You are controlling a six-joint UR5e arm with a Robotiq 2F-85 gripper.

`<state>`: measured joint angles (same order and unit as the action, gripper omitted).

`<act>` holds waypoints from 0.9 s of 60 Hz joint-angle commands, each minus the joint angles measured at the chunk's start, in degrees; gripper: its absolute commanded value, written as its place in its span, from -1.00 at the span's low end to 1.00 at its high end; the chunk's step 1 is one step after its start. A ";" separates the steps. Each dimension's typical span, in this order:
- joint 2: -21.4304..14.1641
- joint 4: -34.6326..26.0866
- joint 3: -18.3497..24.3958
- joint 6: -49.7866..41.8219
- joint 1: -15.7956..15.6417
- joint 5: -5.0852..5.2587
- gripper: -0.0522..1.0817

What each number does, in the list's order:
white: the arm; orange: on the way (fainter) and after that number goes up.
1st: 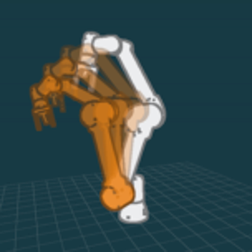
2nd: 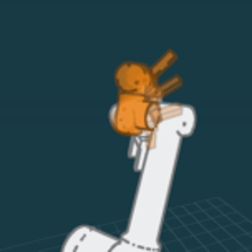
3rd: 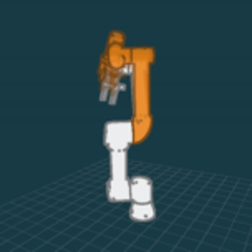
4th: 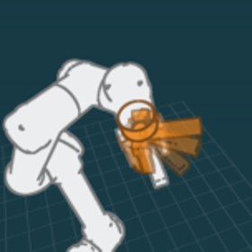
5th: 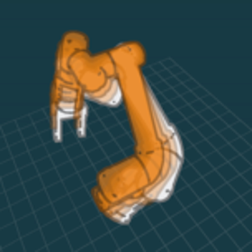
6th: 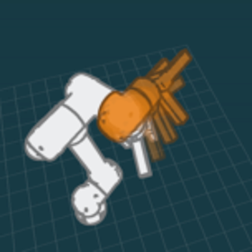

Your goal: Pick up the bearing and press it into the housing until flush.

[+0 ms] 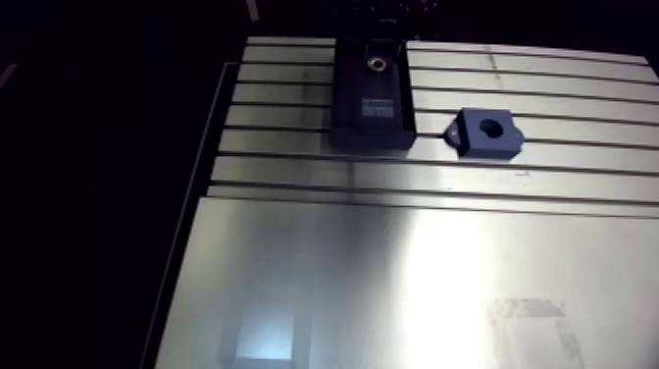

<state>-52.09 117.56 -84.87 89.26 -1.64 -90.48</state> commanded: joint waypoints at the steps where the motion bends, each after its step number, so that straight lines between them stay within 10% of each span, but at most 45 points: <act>1: 0.02 -0.01 -0.08 0.00 -0.11 0.07 -0.17; 54: 0.38 0.08 -0.09 0.08 -0.11 0.00 -0.11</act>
<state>-51.71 117.62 -84.98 89.33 -1.71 -90.47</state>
